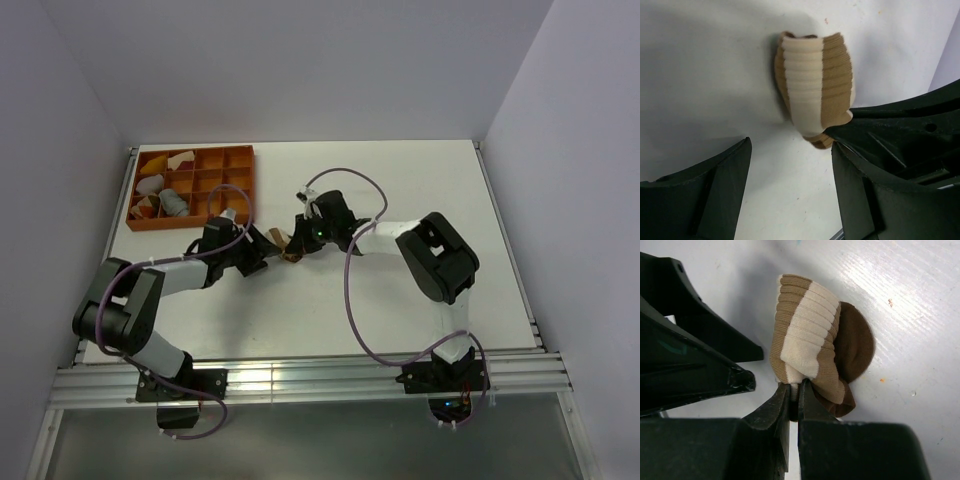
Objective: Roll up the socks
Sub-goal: Roll the sock at the center of the board.
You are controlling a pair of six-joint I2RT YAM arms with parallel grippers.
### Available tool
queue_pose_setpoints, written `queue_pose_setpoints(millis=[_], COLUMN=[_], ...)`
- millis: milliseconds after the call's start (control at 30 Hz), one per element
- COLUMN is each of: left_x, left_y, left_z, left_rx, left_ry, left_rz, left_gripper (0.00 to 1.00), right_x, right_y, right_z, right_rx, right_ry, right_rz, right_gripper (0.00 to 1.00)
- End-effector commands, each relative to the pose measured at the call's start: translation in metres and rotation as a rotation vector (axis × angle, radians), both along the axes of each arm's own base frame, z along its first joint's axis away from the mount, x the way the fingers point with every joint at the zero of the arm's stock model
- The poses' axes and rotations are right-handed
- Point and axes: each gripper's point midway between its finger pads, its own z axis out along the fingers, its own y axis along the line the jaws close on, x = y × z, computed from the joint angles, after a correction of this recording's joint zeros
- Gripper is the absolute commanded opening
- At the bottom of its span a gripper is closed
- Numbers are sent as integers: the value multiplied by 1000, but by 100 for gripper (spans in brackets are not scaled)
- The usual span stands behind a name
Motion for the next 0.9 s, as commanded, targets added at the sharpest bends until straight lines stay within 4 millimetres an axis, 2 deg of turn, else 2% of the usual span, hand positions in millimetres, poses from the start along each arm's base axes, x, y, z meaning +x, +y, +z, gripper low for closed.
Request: queue_pose_setpoints(millis=[0, 200, 300, 567, 867], left_x=[14, 22, 22, 17, 11], left_y=[-13, -9, -9, -7, -15], left_z=[12, 12, 3, -12, -28], left_rx=[-61, -85, -81, -82, -107], left_ry=[-84, -110, -83, -47, -1], left_rz=[3, 79, 86, 114, 90], left_gripper=[70, 70, 70, 70, 70], right_x=[-18, -20, -22, -24, -24], right_y=[0, 1, 2, 3, 2], right_z=[-15, -16, -16, -12, -15], right_rx=[-1, 47, 71, 166, 207], right_ry=[120, 170, 190, 257, 305], right_rz=[38, 39, 43, 51, 40], right_gripper=[0, 0, 0, 0, 0])
